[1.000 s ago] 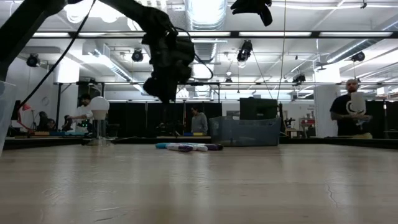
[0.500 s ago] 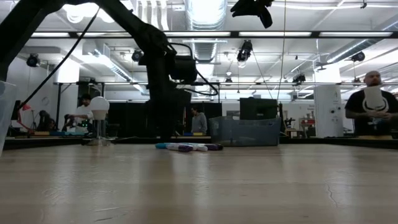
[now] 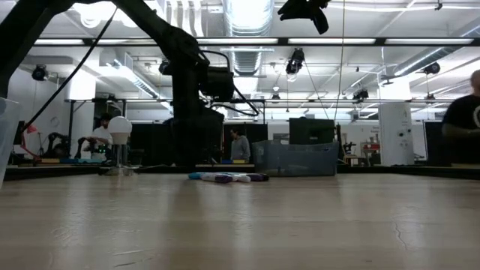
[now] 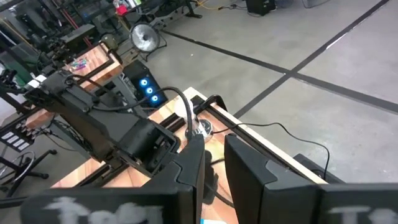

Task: Pick & Place Markers
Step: Put the top small light blue highlighter pen into the black bin

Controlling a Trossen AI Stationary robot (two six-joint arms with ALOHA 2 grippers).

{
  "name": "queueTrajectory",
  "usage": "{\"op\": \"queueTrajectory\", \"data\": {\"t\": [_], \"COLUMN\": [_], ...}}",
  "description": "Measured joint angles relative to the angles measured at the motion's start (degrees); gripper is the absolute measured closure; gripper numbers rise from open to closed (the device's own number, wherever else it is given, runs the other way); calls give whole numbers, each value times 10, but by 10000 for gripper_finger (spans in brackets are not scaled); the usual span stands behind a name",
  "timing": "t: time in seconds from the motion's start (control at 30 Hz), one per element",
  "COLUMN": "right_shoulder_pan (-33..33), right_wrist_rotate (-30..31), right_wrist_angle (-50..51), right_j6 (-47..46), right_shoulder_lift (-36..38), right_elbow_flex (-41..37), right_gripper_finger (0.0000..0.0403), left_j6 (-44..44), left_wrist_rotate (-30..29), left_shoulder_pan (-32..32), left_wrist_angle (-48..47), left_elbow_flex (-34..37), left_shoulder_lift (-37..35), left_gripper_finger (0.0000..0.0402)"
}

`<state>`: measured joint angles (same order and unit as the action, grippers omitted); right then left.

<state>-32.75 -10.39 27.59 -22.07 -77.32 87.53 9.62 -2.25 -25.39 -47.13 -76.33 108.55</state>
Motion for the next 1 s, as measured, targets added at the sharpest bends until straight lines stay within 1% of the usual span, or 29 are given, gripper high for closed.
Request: {"op": "queueTrajectory", "data": {"t": [0.07,0.2,0.27,0.43,0.57,0.8,1.0], "right_shoulder_pan": [0,0,0,0,0,0,0], "right_wrist_rotate": [0,0,0,0,-1,0,0], "right_wrist_angle": [0,0,-1,0,0,0,0], "right_j6": [0,0,0,0,-2,-1,-2], "right_shoulder_lift": [0,-1,-3,-9,-9,-9,-9], "right_elbow_flex": [0,0,0,0,0,0,0], "right_gripper_finger": [346,346,346,346,346,346,346], "left_j6": [22,39,40,47,43,31,24], "left_wrist_rotate": [-1,83,99,96,49,54,56], "left_shoulder_pan": [-3,-1,6,11,11,11,10], "left_wrist_angle": [-19,-5,19,67,63,107,113], "left_elbow_flex": [-11,-20,-19,2,16,51,61], "left_shoulder_lift": [-3,-3,0,1,1,1,0], "left_gripper_finger": [262,262,262,262,262,262,264]}}
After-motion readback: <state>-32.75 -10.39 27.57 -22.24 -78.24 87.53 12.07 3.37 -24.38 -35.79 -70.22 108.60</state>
